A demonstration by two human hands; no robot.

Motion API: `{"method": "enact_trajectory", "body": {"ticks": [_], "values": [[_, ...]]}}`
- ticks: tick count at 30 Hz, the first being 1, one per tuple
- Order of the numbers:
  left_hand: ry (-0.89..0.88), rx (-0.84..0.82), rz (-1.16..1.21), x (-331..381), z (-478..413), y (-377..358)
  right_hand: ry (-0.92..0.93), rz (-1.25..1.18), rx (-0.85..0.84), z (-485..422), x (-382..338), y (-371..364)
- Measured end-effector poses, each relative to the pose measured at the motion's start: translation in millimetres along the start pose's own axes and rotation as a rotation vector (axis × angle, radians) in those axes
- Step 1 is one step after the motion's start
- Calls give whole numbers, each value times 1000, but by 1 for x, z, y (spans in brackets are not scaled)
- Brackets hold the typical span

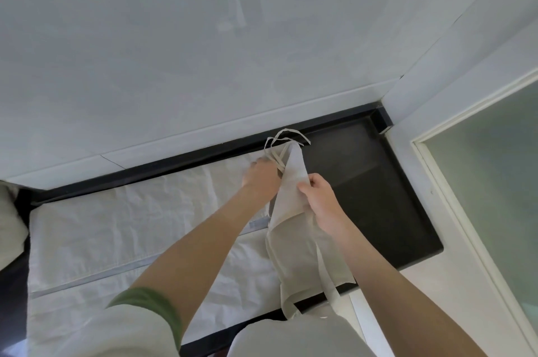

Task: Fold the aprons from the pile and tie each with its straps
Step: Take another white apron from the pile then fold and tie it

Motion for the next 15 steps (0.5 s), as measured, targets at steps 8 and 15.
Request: {"method": "enact_trajectory", "body": {"ticks": [8, 15], "values": [[126, 108, 576, -49, 19, 18, -14, 21, 6, -3, -4, -4], [-7, 111, 509, -17, 19, 12, -25, -118, 168, 2, -6, 31]]}}
Point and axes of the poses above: each hand's wrist, its own z-axis away from the middle knuckle, its own y-axis out of the back of the hand, x = y × z, the point moved 8 cm from there along -z, towards the middle knuckle, and after that the axes turned 7 degrees about -y, right-handed, at the moved point
